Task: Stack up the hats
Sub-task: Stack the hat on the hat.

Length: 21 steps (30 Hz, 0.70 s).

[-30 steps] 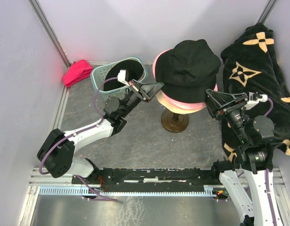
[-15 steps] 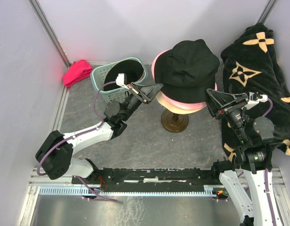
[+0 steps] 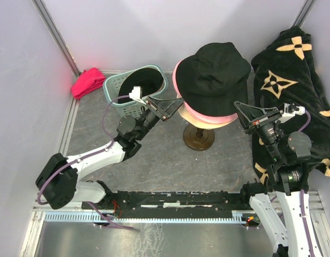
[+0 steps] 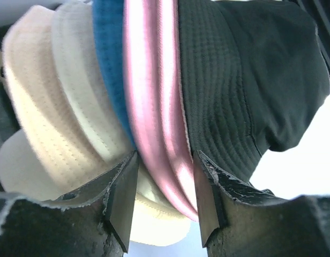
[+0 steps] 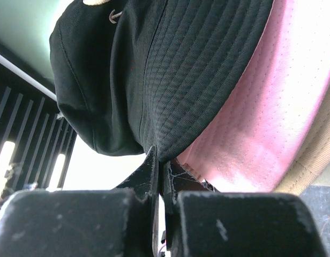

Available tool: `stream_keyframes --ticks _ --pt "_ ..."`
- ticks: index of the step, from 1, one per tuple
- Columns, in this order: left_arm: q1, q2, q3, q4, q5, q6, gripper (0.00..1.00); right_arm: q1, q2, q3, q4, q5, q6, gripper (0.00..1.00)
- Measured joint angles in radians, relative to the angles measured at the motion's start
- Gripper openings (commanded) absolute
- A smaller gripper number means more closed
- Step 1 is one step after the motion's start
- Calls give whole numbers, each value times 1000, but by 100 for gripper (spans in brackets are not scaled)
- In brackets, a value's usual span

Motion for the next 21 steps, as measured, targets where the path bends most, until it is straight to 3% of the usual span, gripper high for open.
stream_keyframes --ticks 12,21 --pt "187 -95 14 -198 33 5 57 0 -8 -10 0 -3 -10 2" --pt "304 -6 243 -192 209 -76 57 0 -10 -10 0 -3 -26 2"
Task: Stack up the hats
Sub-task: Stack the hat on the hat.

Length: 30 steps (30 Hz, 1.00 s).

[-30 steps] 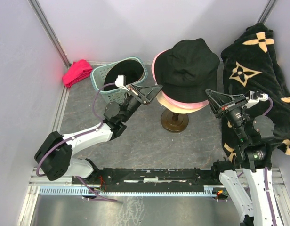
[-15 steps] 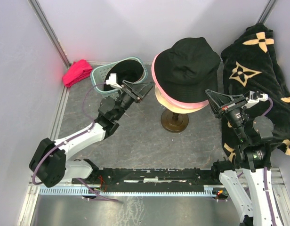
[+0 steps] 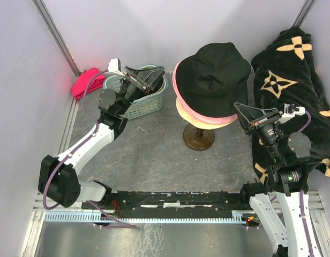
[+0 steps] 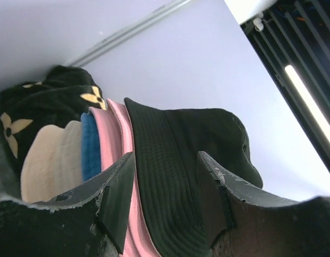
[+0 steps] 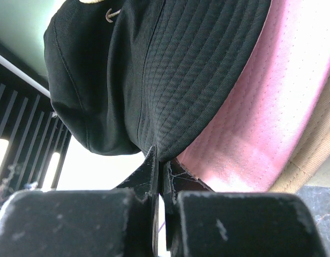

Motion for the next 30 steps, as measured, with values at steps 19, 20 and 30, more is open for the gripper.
stream_keyframes --ticks 19,20,30 --pt "51 210 182 11 306 -137 50 0 0 0 -8 -3 -18 2" --pt "56 209 182 0 306 -137 50 0 0 0 -8 -3 -19 2" --pt "92 134 189 -136 296 -75 50 0 -4 0 -13 -3 -26 2"
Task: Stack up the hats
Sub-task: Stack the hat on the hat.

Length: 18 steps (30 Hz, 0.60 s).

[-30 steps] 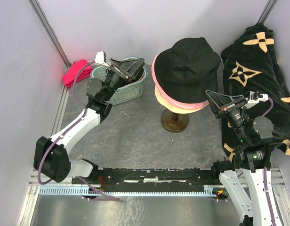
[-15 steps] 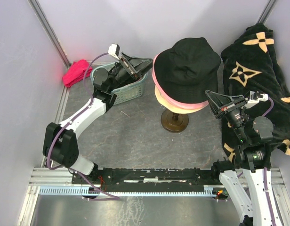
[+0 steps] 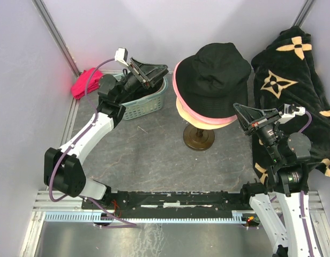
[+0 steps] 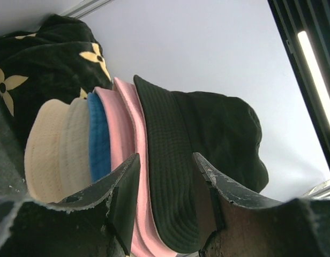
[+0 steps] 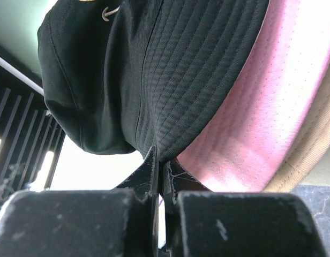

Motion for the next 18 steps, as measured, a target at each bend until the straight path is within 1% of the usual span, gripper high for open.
stream_keyframes --ticks 9,18 --pt "0 3 32 37 16 0 49 0 0 1 -4 0 -3 2" --pt "-18 34 78 57 62 0 49 0 0 3 -6 -1 -8 2"
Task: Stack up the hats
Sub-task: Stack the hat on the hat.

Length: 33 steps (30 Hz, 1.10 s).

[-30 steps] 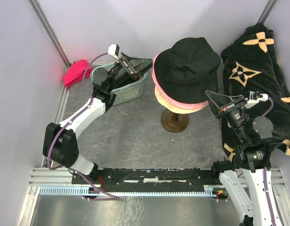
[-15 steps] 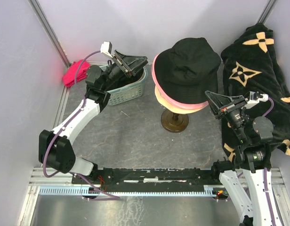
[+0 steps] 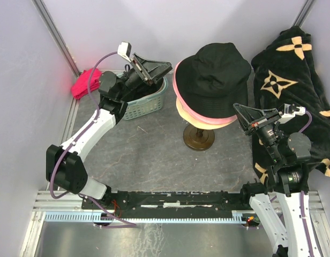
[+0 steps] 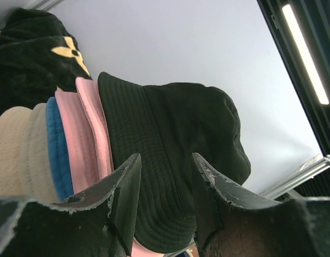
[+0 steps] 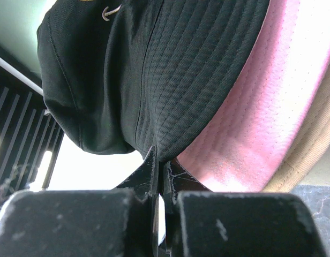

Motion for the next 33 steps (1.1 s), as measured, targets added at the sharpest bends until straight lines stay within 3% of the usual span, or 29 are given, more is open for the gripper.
stream_keyframes --ticks 33 --pt "-31 65 53 -135 23 72 49 0 1 6 -4 -10 -8 2"
